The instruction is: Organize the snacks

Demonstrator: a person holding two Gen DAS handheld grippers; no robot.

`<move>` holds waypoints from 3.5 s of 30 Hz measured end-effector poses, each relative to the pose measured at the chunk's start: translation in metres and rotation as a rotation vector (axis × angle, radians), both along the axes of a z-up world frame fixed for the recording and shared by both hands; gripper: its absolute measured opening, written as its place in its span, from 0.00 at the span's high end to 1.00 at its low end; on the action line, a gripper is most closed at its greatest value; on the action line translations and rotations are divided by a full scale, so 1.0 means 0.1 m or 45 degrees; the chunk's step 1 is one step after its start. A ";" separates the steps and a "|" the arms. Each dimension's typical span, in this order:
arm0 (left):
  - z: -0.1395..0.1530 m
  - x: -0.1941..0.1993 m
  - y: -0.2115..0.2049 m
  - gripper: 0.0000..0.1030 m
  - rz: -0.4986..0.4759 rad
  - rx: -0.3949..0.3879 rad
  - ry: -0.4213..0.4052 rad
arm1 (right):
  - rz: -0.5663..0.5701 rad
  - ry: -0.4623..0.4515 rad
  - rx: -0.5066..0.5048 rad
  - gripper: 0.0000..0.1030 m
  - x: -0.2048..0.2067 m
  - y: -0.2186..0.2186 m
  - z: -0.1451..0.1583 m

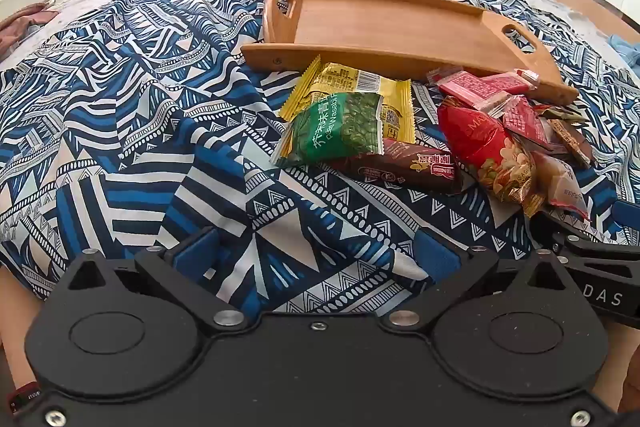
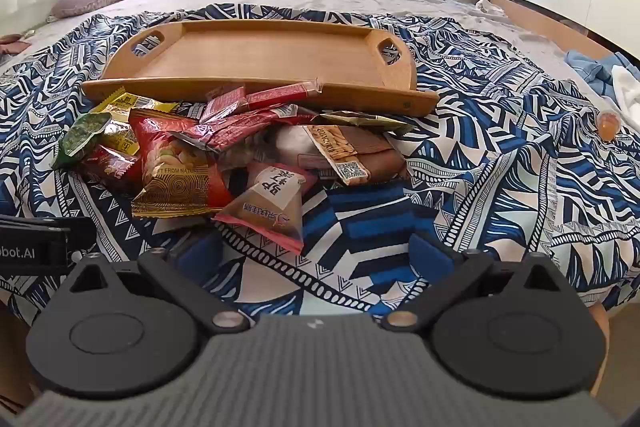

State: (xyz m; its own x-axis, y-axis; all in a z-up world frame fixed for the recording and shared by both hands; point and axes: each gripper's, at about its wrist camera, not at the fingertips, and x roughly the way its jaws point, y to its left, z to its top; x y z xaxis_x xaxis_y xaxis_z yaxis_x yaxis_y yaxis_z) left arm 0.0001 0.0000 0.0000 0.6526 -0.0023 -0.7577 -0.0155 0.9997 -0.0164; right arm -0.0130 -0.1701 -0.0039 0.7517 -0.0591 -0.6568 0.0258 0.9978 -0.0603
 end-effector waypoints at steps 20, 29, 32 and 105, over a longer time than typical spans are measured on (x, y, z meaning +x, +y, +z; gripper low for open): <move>0.00 0.00 0.00 0.00 0.000 0.000 0.000 | 0.001 -0.004 -0.002 0.00 -0.01 0.00 -0.01; 0.00 0.00 0.00 0.00 0.000 0.001 0.000 | 0.001 -0.006 -0.002 0.00 -0.01 0.00 -0.01; 0.00 0.00 0.00 0.00 0.000 0.001 -0.001 | 0.002 -0.007 -0.003 0.00 -0.01 0.00 -0.01; -0.01 0.10 0.09 0.00 -0.047 -0.001 -0.009 | 0.013 -0.009 0.060 0.00 -0.01 -0.09 0.06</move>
